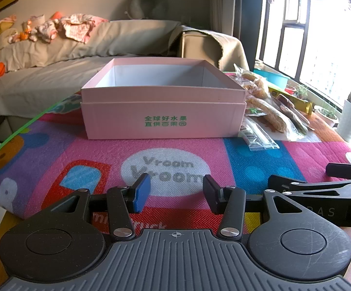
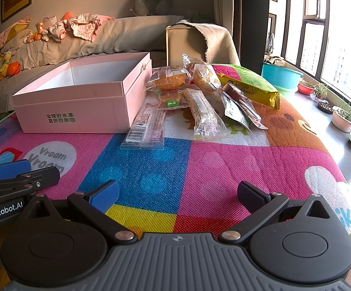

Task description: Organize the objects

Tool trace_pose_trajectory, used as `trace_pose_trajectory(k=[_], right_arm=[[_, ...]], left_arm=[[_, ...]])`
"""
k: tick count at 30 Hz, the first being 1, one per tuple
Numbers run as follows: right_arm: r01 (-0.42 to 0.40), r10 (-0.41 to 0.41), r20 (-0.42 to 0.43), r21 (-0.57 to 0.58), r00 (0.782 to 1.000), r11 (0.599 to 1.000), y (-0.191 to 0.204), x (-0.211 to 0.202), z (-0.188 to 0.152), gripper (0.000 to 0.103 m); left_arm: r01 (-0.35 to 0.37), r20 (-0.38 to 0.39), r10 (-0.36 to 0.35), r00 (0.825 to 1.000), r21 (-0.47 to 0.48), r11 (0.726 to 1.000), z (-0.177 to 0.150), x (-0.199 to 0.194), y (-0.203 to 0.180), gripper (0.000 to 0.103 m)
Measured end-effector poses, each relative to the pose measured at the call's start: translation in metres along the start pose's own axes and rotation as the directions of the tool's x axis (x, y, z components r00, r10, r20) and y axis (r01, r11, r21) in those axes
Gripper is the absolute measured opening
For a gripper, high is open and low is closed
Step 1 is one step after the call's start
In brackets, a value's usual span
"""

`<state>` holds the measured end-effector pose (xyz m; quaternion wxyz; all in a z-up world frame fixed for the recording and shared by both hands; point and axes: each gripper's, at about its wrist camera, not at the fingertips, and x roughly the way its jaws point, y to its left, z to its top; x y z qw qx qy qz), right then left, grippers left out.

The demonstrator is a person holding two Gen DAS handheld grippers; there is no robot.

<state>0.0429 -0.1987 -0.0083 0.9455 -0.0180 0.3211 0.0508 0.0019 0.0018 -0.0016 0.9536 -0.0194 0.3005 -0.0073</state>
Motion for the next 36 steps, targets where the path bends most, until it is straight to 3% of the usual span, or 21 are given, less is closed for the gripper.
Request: trace_pose_trajectory(k=[14,20,26,31,33,36], right_arm=[[0.003,-0.002,-0.009,0.012,1.0,1.0,0.002,0.001,0.0,0.103],[-0.001,0.0,-0.111,-0.002,0.994,1.0,-0.001,0.003,0.012,0.103],[-0.017,0.014,-0.242,-0.007,0.97,1.0,-0.002,0.013,0.032,0.103],[-0.038,0.031,-0.272,-0.02,0.962,0.999,-0.002,0.014,0.034,0.103],[-0.032,0.026,-0.267,-0.018,0.963,0.999,0.0,0.012,0.031,0.103],[-0.036,0.029,-0.278,-0.021,0.96,0.999,0.0,0.013,0.033,0.103]], left_arm=[[0.015,0.002,-0.015,1.0,-0.023,1.0,0.001,-0.001,0.004,0.052],[0.016,-0.005,-0.015,1.0,0.036,0.999,0.004,0.001,0.001,0.052],[0.033,-0.026,-0.033,0.999,-0.003,0.999,0.015,0.001,0.016,0.049],[0.012,0.118,-0.008,0.993,-0.037,0.999,0.051,-0.022,0.05,0.049],[-0.036,0.183,0.04,0.982,-0.021,0.999,0.074,-0.025,0.064,0.049],[-0.094,0.185,0.093,0.978,-0.003,0.996,0.104,-0.006,0.081,0.048]])
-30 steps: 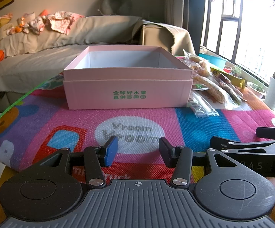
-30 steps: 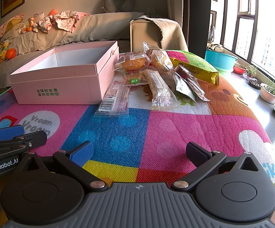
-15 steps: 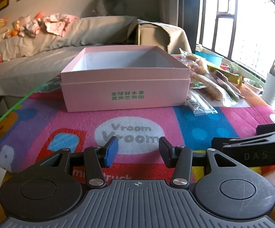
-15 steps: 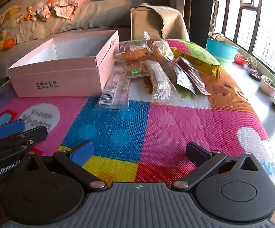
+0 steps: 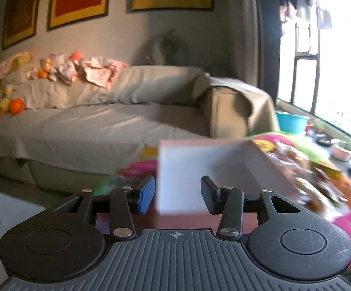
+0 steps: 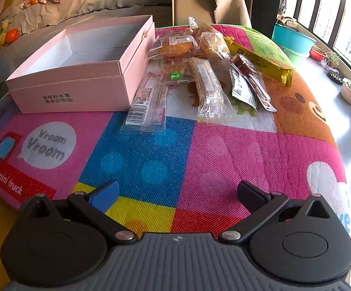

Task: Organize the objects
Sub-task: 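Move the left tool to the pink box and clamp its side wall, then drop the yellow sponge cake into the box with the right tool while the left holds it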

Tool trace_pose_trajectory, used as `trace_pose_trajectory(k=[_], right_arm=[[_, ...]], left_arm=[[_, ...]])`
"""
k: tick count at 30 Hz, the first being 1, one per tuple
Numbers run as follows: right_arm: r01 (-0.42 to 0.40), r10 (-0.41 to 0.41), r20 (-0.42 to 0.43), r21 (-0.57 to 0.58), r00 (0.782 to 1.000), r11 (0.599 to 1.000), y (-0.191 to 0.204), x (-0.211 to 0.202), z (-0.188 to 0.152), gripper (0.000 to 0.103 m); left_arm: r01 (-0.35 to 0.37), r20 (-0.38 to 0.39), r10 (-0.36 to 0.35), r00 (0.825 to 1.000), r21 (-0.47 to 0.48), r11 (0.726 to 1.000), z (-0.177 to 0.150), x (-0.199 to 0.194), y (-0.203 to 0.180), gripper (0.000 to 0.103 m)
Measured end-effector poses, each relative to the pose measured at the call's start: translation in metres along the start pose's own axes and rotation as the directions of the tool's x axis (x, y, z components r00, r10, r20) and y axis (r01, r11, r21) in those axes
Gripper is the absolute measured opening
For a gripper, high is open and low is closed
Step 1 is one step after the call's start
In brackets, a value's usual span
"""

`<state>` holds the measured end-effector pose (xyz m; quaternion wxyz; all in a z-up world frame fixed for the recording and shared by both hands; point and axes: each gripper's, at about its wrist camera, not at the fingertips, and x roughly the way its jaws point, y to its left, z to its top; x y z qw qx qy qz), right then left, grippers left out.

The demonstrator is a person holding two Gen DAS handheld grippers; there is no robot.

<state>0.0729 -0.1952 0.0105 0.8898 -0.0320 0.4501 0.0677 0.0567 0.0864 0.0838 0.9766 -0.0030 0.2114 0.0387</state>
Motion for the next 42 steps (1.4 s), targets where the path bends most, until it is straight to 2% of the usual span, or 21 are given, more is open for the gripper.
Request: trace_pose_trajectory(k=[2,5,7,9,12,13,14,15,16,19,22,25,28,33,35,36,37,42], right_arm=[[-0.013,0.013,0.005,-0.024,1.0,1.0,0.0,0.0,0.001,0.103],[-0.041,0.042,0.034,-0.033,0.999,0.999,-0.004,-0.003,0.001,0.103],[-0.064,0.07,0.116,-0.059,0.991,0.996,-0.005,-0.016,0.0,0.103],[-0.026,0.056,0.229,-0.132,0.972,0.991,-0.002,-0.033,0.002,0.103],[-0.013,0.084,0.301,-0.231,0.95,0.973,0.002,-0.042,0.016,0.1],[-0.016,0.095,0.31,-0.249,0.946,0.968,0.002,-0.042,0.022,0.095],[-0.015,0.102,0.324,-0.263,0.941,0.965,0.0,-0.041,0.03,0.089],[-0.008,0.098,0.338,-0.257,0.936,0.966,-0.002,-0.04,0.039,0.088],[-0.004,0.088,0.356,-0.232,0.93,0.973,-0.009,-0.038,0.049,0.088],[-0.003,0.053,0.382,-0.131,0.923,0.991,-0.035,-0.03,0.084,0.088],[0.006,0.009,0.361,-0.042,0.933,0.999,-0.061,-0.008,0.116,0.088],[-0.071,0.046,0.305,0.07,0.951,0.995,-0.089,0.019,0.148,0.087],[-0.139,0.098,0.248,0.154,0.964,0.978,-0.098,0.053,0.168,0.084],[-0.143,0.116,0.15,0.189,0.982,0.971,-0.089,0.107,0.189,0.083],[-0.119,0.09,0.167,0.171,0.982,0.978,-0.084,0.111,0.19,0.082],[-0.126,0.1,0.16,0.162,0.982,0.979,-0.082,0.11,0.19,0.078],[-0.167,0.142,0.151,0.165,0.978,0.972,-0.085,0.107,0.19,0.06],[-0.144,0.125,0.133,0.139,0.983,0.98,-0.086,0.076,0.174,0.046]], left_arm=[[-0.016,-0.046,0.016,0.999,0.003,1.0,0.008,0.023,0.006,0.048],[-0.016,-0.158,0.013,0.987,-0.02,1.0,0.01,0.061,0.015,0.048],[-0.009,-0.188,0.003,0.982,-0.031,0.999,0.006,0.073,0.016,0.048],[-0.009,-0.206,0.003,0.979,-0.031,0.999,0.004,0.081,0.015,0.048],[0.003,-0.242,-0.017,0.97,-0.058,0.998,-0.002,0.088,0.016,0.045],[0.005,-0.246,-0.021,0.969,-0.064,0.998,-0.004,0.088,0.016,0.043],[0.002,-0.245,-0.017,0.969,-0.062,0.998,-0.005,0.089,0.017,0.036],[-0.011,-0.249,-0.002,0.969,-0.05,0.999,-0.007,0.091,0.017,0.026],[-0.021,-0.26,0.009,0.966,-0.044,0.999,-0.008,0.092,0.017,0.021],[-0.018,-0.275,-0.004,0.961,-0.077,0.997,-0.009,0.096,0.02,0.013],[-0.018,-0.275,-0.009,0.961,-0.093,0.995,-0.01,0.096,0.024,0.011],[-0.02,-0.268,-0.005,0.963,-0.091,0.996,-0.01,0.097,0.022,0.011],[-0.016,-0.265,-0.007,0.964,-0.083,0.996,-0.009,0.098,0.018,0.011],[-0.003,-0.261,-0.019,0.965,-0.082,0.997,-0.009,0.098,0.02,0.011],[-0.001,-0.261,-0.02,0.965,-0.083,0.997,-0.008,0.098,0.021,0.011],[-0.001,-0.26,-0.021,0.965,-0.084,0.996,-0.009,0.098,0.021,0.011],[0.0,-0.259,-0.023,0.966,-0.087,0.996,-0.009,0.098,0.021,0.011],[-0.002,-0.252,-0.026,0.967,-0.109,0.994,-0.009,0.099,0.022,0.011]])
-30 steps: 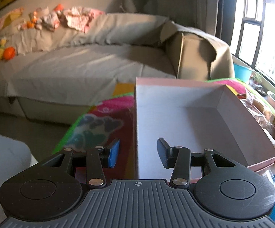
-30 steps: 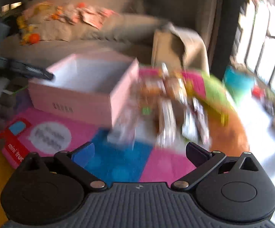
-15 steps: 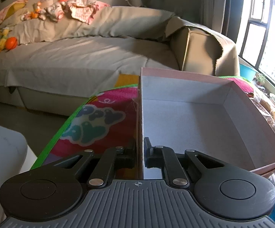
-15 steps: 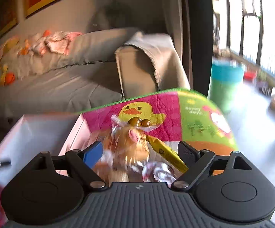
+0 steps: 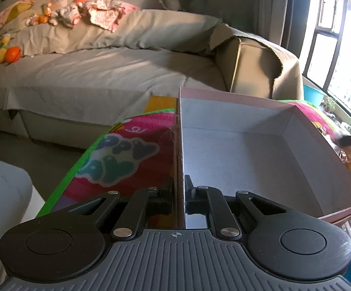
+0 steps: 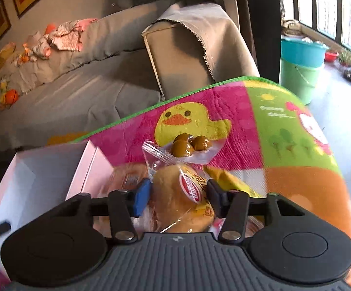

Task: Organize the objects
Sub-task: 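Drop the yellow sponge cake into the box with the right tool while the left holds it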

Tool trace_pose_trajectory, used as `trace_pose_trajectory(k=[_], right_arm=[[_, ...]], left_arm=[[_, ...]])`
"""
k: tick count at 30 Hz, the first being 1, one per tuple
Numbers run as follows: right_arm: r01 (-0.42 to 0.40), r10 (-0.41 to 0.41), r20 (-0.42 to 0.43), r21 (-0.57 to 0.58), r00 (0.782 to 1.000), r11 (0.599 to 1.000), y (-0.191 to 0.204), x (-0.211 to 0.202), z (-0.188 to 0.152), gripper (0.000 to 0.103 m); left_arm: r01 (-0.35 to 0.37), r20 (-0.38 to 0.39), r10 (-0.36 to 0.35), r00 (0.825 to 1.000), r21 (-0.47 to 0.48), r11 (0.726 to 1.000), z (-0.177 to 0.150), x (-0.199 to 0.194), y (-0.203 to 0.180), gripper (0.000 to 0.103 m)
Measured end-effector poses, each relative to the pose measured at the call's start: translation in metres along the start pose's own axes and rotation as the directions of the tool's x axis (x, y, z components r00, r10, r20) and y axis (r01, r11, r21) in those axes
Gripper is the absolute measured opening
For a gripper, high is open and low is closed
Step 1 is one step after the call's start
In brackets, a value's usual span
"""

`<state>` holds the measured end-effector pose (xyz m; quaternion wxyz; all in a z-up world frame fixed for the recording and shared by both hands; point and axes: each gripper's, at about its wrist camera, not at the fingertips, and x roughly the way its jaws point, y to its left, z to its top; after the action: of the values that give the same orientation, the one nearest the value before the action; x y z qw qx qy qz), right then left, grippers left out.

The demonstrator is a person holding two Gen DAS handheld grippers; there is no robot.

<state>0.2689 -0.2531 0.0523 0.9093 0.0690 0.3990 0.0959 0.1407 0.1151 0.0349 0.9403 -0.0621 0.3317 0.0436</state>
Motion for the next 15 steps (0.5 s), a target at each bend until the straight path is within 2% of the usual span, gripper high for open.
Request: trace_pose_trajectory(k=[1,2,4,11,15], right_arm=[[-0.004,0.004,0.001,0.002,1.0,1.0,-0.001,-0.01,-0.004,0.044],[-0.016,0.016,0.007,0.006,1.0,1.0,-0.001,-0.023,-0.008,0.035],[-0.034,0.034,0.021,0.006,0.999,0.999,0.0,-0.053,-0.016,0.031],[-0.064,0.064,0.034,-0.003,0.997,0.998,0.013,-0.127,-0.041,0.028],[-0.123,0.124,0.061,-0.021,0.99,0.992,0.034,-0.15,-0.035,0.028]], left_arm=[[0.002,0.0,-0.002,1.0,-0.002,1.0,0.0,0.0,0.0,0.011],[0.004,-0.001,-0.004,1.0,-0.004,1.0,0.0,-0.001,0.001,0.011],[0.01,-0.002,-0.01,1.0,-0.006,1.0,-0.001,-0.002,0.002,0.011],[0.016,0.003,-0.016,1.0,-0.007,1.0,-0.002,-0.005,0.003,0.011],[0.014,0.005,-0.014,1.0,0.0,1.0,-0.002,-0.005,0.003,0.011]])
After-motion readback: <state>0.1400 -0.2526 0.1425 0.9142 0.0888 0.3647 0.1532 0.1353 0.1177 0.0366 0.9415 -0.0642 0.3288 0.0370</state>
